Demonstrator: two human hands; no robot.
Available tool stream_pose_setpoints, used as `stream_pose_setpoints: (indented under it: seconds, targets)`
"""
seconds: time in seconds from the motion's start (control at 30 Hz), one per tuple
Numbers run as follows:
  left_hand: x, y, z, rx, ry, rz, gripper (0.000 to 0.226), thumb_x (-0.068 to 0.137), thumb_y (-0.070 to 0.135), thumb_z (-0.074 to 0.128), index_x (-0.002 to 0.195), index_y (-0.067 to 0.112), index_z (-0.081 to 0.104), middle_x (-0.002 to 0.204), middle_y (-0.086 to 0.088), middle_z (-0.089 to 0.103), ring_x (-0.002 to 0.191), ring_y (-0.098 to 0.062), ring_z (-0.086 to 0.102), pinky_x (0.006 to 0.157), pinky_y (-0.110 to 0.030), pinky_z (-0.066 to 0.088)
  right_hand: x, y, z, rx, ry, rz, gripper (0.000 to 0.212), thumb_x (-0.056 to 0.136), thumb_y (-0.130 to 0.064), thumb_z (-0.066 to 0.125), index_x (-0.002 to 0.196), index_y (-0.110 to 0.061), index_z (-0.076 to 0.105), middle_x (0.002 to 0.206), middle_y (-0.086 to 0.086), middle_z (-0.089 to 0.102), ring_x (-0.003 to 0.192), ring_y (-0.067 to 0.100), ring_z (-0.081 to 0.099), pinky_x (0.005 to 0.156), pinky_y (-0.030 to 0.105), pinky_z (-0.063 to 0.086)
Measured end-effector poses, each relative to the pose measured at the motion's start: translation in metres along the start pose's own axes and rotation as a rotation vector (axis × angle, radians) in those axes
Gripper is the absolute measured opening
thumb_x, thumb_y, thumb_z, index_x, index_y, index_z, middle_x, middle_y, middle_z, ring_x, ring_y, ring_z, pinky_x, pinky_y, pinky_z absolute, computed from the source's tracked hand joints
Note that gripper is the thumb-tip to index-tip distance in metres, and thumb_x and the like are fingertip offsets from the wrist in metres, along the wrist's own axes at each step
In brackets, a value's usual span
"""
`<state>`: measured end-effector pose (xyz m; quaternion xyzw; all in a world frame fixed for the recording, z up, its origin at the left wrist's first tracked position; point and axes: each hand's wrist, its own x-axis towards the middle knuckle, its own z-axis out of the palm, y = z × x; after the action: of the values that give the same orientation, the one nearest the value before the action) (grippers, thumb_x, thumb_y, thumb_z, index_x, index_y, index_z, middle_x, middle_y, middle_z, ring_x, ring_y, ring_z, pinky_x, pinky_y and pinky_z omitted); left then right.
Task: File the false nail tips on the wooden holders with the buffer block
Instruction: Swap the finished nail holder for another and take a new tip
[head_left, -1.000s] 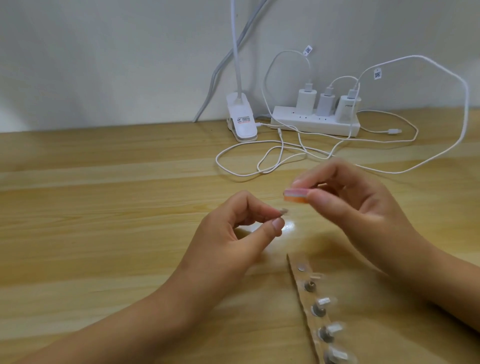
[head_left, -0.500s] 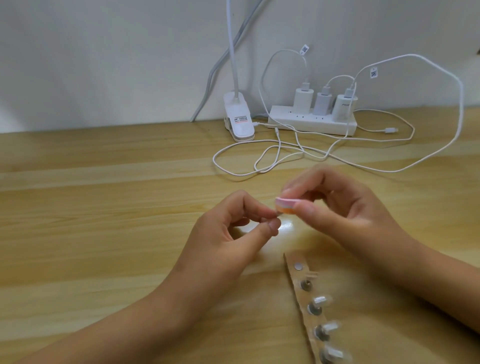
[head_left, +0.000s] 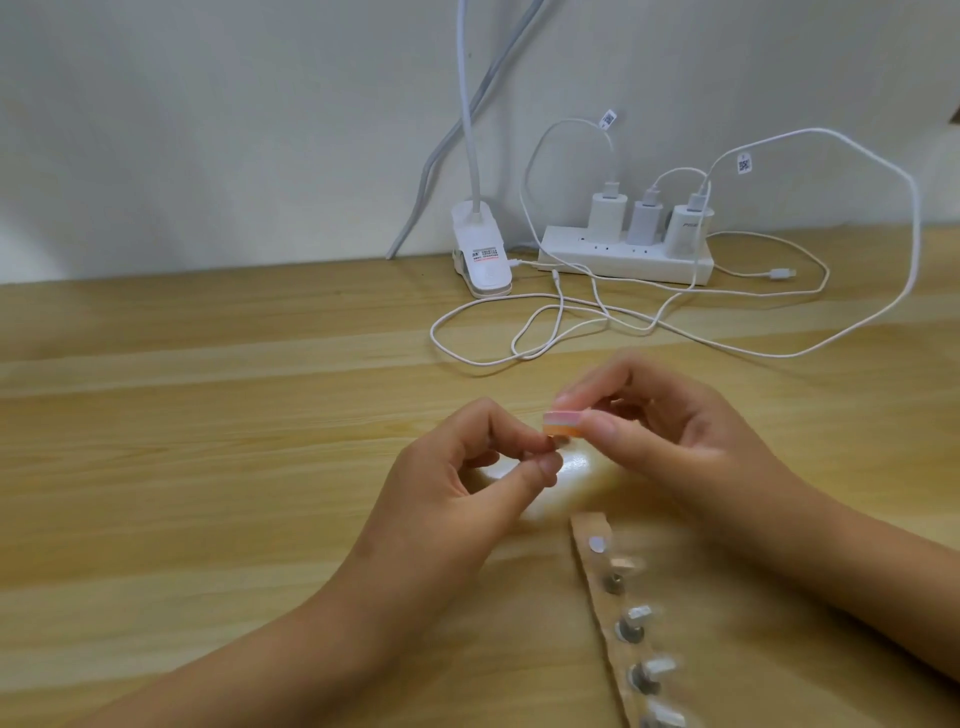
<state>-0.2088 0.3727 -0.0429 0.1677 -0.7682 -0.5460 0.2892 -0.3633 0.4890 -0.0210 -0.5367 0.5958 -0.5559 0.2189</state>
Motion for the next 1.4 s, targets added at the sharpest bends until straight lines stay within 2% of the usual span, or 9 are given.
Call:
stream_pose_setpoints:
  seconds: [0.2,0.33,0.57,0.67,0.8,0.97,1.13,1.27,1.4]
  targets:
    - [0.0004,-0.0006,0.0004,0.008,0.009,0.023,0.012,0.074,0.046,0.068,0.079,0.036,0.064,0.085,0.010,0.072,0.089,-0.022,0.067,0.086,-0.043,0.050,0.0003,0.0008,0.0010,0.020,0.003,-0.025,0.020,0.082,-0.040,0.068,0.090,-0.022,0.069,0.097,0.003,0.069,0.093,0.039,0.057,0.086,0.044,0.047]
    - [-0.0012,0.0013,0.0008,-0.001,0.021,0.005,0.015,0.074,0.048,0.068,0.080,0.035,0.064,0.087,0.012,0.072,0.093,-0.022,0.066,0.085,-0.049,0.051,0.0012,0.0045,-0.0007,0.055,0.057,0.048,0.019,0.077,-0.044,0.071,0.085,-0.027,0.070,0.097,0.013,0.068,0.095,0.042,0.056,0.085,0.042,0.049]
    - [-0.0022,0.0019,0.0008,-0.017,0.041,0.028,0.013,0.076,0.047,0.068,0.080,0.037,0.062,0.089,0.013,0.072,0.102,-0.019,0.064,0.080,-0.056,0.051,0.0004,0.0052,-0.0019,0.073,0.151,-0.016,0.022,0.076,-0.042,0.073,0.086,-0.024,0.067,0.091,0.002,0.067,0.087,0.027,0.058,0.082,0.032,0.046]
    - [-0.0013,0.0012,0.0014,-0.033,0.049,0.047,0.013,0.076,0.047,0.069,0.081,0.036,0.063,0.090,0.011,0.072,0.103,-0.022,0.064,0.079,-0.062,0.051,-0.0019,0.0024,0.0009,0.031,0.064,-0.104,0.020,0.082,-0.040,0.071,0.090,-0.022,0.066,0.096,0.005,0.067,0.090,0.035,0.057,0.084,0.038,0.047]
    - [-0.0013,-0.0006,0.0031,-0.031,0.066,0.125,0.009,0.078,0.042,0.072,0.080,0.038,0.064,0.089,0.009,0.069,0.094,-0.025,0.066,0.077,-0.064,0.049,0.0006,0.0032,-0.0031,0.085,0.121,-0.035,0.016,0.079,-0.040,0.073,0.085,-0.025,0.068,0.095,0.004,0.069,0.093,0.037,0.057,0.079,0.026,0.047]
    - [-0.0009,-0.0026,0.0042,-0.019,0.084,0.148,0.010,0.079,0.042,0.072,0.082,0.037,0.065,0.089,0.004,0.070,0.091,-0.025,0.067,0.076,-0.063,0.049,0.0010,0.0051,-0.0030,-0.004,0.058,-0.061,0.015,0.081,-0.037,0.074,0.087,-0.025,0.067,0.090,-0.008,0.068,0.081,0.022,0.056,0.077,0.035,0.044]
    - [-0.0008,-0.0015,0.0043,-0.027,0.088,0.161,0.009,0.079,0.041,0.072,0.082,0.037,0.064,0.088,0.006,0.070,0.091,-0.025,0.067,0.078,-0.064,0.049,-0.0029,0.0023,-0.0001,-0.020,0.086,-0.202,0.016,0.082,-0.036,0.072,0.092,-0.025,0.065,0.098,-0.002,0.066,0.088,0.030,0.056,0.081,0.041,0.045]
    - [-0.0018,-0.0015,0.0039,-0.031,0.087,0.151,0.010,0.079,0.041,0.072,0.081,0.035,0.063,0.089,0.007,0.071,0.092,-0.023,0.068,0.081,-0.061,0.050,0.0002,0.0074,-0.0022,0.054,0.183,-0.081,0.017,0.080,-0.039,0.076,0.086,-0.028,0.065,0.096,-0.006,0.068,0.086,0.028,0.055,0.082,0.041,0.044]
    - [-0.0012,0.0000,0.0039,-0.017,0.079,0.165,0.009,0.079,0.041,0.070,0.081,0.036,0.063,0.086,0.009,0.072,0.090,-0.022,0.067,0.080,-0.058,0.051,-0.0018,0.0060,0.0013,-0.042,0.054,-0.172,0.016,0.085,-0.035,0.074,0.093,-0.025,0.064,0.099,-0.002,0.066,0.089,0.028,0.056,0.080,0.041,0.045]
